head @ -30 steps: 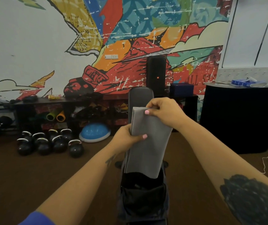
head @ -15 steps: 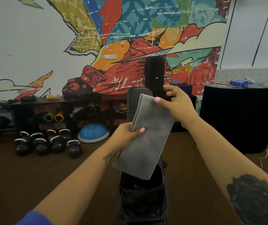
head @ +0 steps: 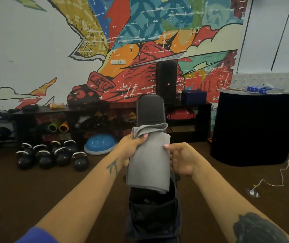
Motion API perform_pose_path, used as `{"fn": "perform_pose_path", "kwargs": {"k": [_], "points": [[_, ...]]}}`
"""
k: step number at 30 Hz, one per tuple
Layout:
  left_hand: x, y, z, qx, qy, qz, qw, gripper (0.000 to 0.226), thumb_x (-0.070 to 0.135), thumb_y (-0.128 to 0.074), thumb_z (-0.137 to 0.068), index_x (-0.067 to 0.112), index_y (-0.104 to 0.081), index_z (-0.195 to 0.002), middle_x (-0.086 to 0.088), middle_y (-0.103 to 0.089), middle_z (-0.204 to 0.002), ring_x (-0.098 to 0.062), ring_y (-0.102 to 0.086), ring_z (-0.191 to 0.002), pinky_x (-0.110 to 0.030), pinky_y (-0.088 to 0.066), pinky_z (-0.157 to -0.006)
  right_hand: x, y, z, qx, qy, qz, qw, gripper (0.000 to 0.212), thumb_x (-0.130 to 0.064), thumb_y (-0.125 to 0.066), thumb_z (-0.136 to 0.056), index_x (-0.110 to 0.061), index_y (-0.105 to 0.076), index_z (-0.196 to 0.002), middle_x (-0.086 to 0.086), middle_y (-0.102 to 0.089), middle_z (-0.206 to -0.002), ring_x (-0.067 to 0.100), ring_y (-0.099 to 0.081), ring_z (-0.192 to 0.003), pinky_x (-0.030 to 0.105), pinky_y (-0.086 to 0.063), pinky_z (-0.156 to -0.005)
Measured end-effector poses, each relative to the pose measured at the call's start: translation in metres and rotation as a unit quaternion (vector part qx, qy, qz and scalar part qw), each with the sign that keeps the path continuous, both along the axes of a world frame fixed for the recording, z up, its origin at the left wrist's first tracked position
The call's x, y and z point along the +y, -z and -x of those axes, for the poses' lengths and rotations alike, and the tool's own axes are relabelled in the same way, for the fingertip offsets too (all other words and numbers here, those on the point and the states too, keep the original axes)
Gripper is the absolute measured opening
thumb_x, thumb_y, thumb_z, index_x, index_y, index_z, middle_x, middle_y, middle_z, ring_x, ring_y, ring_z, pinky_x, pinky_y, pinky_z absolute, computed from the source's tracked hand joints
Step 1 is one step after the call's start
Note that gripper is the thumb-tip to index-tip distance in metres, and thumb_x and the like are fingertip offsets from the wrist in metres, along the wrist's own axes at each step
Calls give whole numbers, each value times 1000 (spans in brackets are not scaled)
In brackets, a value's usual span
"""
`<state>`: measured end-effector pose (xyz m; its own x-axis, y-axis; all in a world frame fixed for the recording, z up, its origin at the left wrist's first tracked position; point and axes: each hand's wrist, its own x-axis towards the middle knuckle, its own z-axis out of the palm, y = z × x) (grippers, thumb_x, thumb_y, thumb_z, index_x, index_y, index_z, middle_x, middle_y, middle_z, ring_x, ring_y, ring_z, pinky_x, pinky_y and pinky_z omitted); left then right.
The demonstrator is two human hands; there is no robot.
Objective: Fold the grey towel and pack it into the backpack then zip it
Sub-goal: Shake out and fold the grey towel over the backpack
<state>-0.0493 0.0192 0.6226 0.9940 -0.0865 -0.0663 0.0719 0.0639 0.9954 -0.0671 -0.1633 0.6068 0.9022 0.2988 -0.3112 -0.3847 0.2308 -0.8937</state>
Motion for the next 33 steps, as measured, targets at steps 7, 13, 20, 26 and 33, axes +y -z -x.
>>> {"fn": "perform_pose_path", "kwargs": {"k": [7, 13, 20, 26, 33], "points": [[6, 4, 5, 89, 45, -22, 995, 30, 17, -61, -89, 8, -58, -117, -13, -67, -106, -26, -65, -91, -37, -54, -75, -2, -11, 5, 18, 39, 60, 997, 24, -9, -58, -86, -7, -60, -110, 12, -66, -92, 27, -62, -82, 37, -48, -64], [9, -3, 4, -54, 83, 41, 994, 22, 1, -57, -87, 14, -62, -105, -2, -72, -96, -19, -67, -91, -33, -57, -80, -12, -30, 3, -182, 25, 26, 983, 24, -8, -52, -93, -23, -65, -106, 1, -71, -99, 19, -66, -93, 32, -53, -74], [13, -28, 11, -196, 79, -50, 976, 41, -8, -54, -87, 22, -76, -68, 0, -75, -74, -18, -68, -72, -36, -57, -69, -19, -57, 0, -305, 7, 91, 948, 38, 4, -48, -92, -18, -70, -70, -2, -70, -73, 15, -66, -70, 29, -56, -64], [16, -41, 16, -228, 104, -46, 967, 52, -11, -50, -87, 24, -75, -59, 8, -72, -104, -13, -65, -105, -32, -57, -84, -24, -69, 1, -361, 2, 161, 919, 52, 2, -43, -94, -21, -65, -53, -1, -67, -87, 16, -64, -81, 23, -55, -58], [15, -49, 17, -279, 60, -74, 955, 48, -9, -51, -87, 34, -71, -93, 9, -70, -105, -12, -64, -107, -41, -49, -99, -25, -78, -1, -410, 16, 178, 895, 57, 16, -35, -85, -17, -58, -46, 0, -62, -82, 14, -61, -82, 19, -54, -63]]}}
